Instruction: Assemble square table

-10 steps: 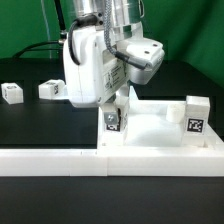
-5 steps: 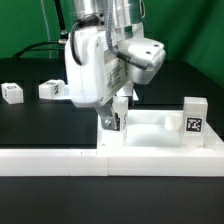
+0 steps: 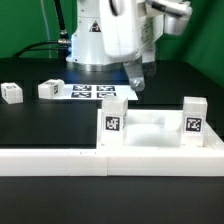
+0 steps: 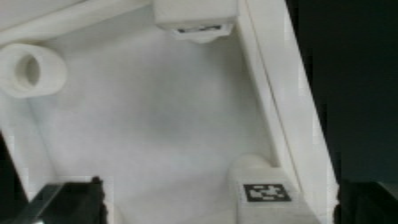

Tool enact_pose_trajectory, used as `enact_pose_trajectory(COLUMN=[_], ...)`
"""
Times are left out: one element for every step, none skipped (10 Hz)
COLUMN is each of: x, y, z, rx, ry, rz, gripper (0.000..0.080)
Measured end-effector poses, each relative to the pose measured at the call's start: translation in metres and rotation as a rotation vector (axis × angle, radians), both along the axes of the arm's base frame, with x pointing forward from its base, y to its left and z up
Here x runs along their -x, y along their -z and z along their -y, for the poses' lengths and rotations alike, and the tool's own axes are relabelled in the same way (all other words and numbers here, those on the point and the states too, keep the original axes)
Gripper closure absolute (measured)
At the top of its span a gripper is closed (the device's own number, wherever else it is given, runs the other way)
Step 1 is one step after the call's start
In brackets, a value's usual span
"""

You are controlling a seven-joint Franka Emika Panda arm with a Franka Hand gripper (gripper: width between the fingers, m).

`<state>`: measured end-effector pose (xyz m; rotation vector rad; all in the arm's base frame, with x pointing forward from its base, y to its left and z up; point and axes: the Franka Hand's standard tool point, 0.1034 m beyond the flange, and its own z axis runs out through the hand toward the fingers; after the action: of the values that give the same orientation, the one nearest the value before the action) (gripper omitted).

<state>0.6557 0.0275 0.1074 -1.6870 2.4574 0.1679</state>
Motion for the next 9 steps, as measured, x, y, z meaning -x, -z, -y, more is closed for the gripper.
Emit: enact_pose_trajectory(x=[0.0, 0.0, 0.0, 0.0, 0.001, 0.014, 0.04, 0.059, 0.073], y=[-0.001, 0.0, 0.0, 0.0, 0.001, 0.004, 0.007, 0.008, 0.012], z=[-0.001, -0.001, -0.001, -0.001, -0.003, -0.016, -0.033, -0.04, -0.044], rx=[0.0, 0.0, 0.0, 0.0, 0.0, 0.002, -0.003, -0.008, -0.009], ry=[-0.001, -0.001, -0.001, -0.002, -0.004, -0.019, -0.048, -0.071, -0.084], rz=[0.001, 0.0, 0.0, 0.0, -0.001, 0.001, -0.025, -0.048, -0.067], gripper=[0.0151, 0.0151, 0.0151, 0.0151, 0.0151, 0.0151, 0.0151, 0.0151, 0.0151])
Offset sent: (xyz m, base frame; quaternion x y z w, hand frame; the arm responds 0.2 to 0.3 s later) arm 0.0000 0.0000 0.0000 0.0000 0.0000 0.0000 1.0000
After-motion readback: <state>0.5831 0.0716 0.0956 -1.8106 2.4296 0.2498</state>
